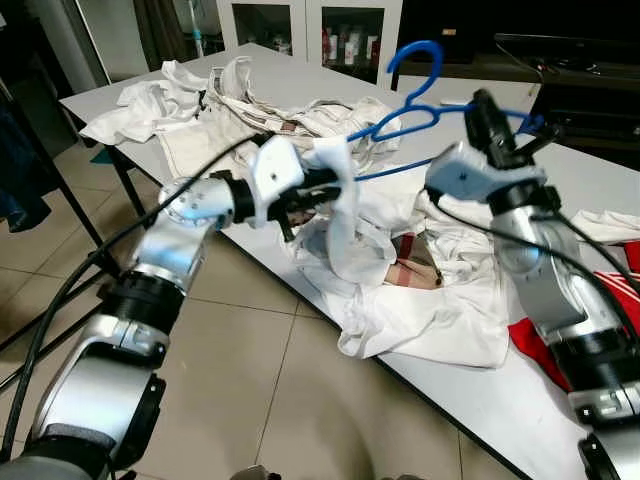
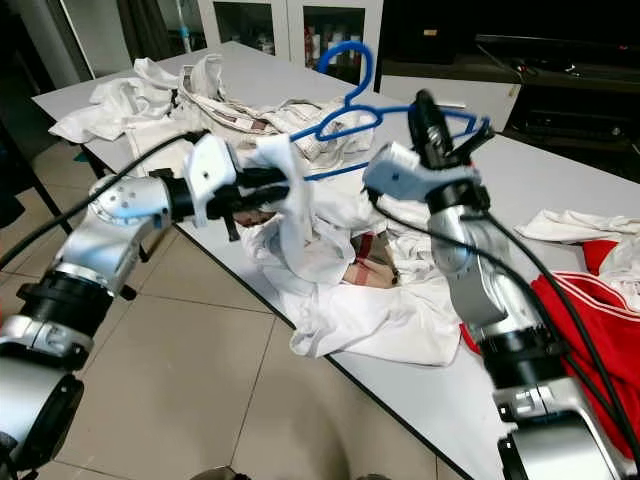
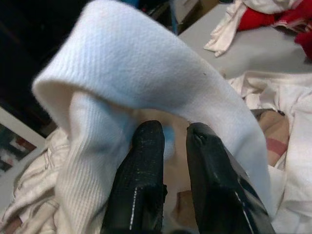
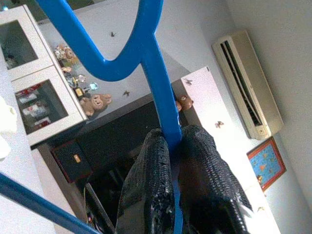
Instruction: Hang hanger
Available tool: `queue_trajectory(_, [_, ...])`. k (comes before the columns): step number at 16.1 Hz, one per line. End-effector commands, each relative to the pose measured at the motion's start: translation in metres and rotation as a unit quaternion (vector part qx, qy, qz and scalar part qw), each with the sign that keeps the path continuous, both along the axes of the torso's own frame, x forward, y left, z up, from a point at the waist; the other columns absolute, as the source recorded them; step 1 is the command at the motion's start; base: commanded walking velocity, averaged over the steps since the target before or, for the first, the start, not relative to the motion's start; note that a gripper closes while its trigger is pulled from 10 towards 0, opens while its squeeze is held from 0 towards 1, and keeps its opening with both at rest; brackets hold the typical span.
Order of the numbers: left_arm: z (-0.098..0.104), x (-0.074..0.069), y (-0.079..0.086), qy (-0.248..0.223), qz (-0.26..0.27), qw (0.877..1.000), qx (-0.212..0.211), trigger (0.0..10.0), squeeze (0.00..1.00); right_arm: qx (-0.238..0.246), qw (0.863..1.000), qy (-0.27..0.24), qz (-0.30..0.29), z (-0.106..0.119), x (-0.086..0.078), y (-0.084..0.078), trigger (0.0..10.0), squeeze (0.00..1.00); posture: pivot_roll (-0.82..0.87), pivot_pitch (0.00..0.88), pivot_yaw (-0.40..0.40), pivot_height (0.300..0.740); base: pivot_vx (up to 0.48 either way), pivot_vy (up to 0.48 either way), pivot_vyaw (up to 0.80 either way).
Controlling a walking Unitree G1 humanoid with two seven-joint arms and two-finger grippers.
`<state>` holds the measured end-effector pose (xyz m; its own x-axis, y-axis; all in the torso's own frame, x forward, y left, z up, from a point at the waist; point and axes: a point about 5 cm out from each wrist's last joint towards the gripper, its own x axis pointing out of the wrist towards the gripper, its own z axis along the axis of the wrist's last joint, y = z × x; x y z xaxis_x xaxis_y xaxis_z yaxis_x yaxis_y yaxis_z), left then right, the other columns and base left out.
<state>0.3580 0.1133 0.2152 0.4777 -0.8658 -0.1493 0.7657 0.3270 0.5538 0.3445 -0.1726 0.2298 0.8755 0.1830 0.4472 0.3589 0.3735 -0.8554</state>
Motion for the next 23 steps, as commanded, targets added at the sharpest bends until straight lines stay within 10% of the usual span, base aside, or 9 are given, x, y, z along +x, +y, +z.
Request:
queue_trajectory(1, [-0.008, 0.001, 0.002, -0.006, 0.015, 0.999, 0.038, 10.0, 0.0, 0.025, 0.999, -0.028, -0.001, 0.017, 0.002, 0.0, 10.0, 0.0, 0.0, 0.0, 0.035, 0.723, 0.0, 0.0, 0.0])
queue_trajectory(5, [0.009, 0.008, 0.011, -0.102, 0.07, 0.986, 0.108, 10.0, 0.0, 0.05, 0.999, 0.004, 0.0, 0.001, 0.002, 0.005, 10.0, 0.0, 0.0, 0.0, 0.031, 0.723, 0.0, 0.0, 0.0])
queue_trajectory(11, [0.007, 0.007, 0.018, -0.101, 0.074, 0.977, 0.175, 10.0, 0.0, 0.131, 0.989, 0.049, -0.038, -0.008, 0.009, -0.005, 10.0, 0.0, 0.0, 0.0, 0.038, 0.723, 0.0, 0.0, 0.0])
queue_trajectory(13, [0.014, 0.007, 0.014, -0.091, 0.081, 0.986, 0.117, 10.0, 1.0, 0.13, 0.989, 0.049, -0.043, -0.006, 0.01, -0.006, 10.0, 0.0, 0.01, 0.0, 0.031, 0.723, 0.0, 0.0, 0.0])
queue_trajectory(15, [0.016, 0.004, 0.01, -0.076, 0.072, 0.991, 0.082, 10.0, 1.0, 0.134, 0.989, 0.053, -0.044, -0.006, 0.011, -0.006, 10.0, 0.0, 0.01, 0.0, 0.027, 0.723, 0.0, 0.0, 0.0])
queue_trajectory(16, [0.016, 0.0, 0.006, -0.057, 0.055, 0.995, 0.062, 10.0, 0.0, 0.138, 0.988, 0.057, -0.047, -0.007, 0.012, -0.006, 10.0, 0.0, 0.01, 0.0, 0.027, 0.723, 0.0, 0.0, 0.0])
queue_trajectory(21, [-0.005, -0.015, 0.008, -0.001, 0.014, 0.992, 0.125, 10.0, 0.0, 0.149, 0.984, 0.065, -0.072, -0.009, 0.013, -0.016, 10.0, 0.0, 0.01, 0.0, 0.026, 0.723, 0.0, 0.0, 0.0])
queue_trajectory(23, [-0.004, -0.011, 0.014, -0.05, 0.037, 0.982, 0.18, 10.0, 0.22, 0.148, 0.984, 0.066, -0.075, -0.009, 0.013, -0.017, 10.0, 0.0, 0.01, 0.0, 0.029, 0.723, 0.0, 0.0, 0.0])
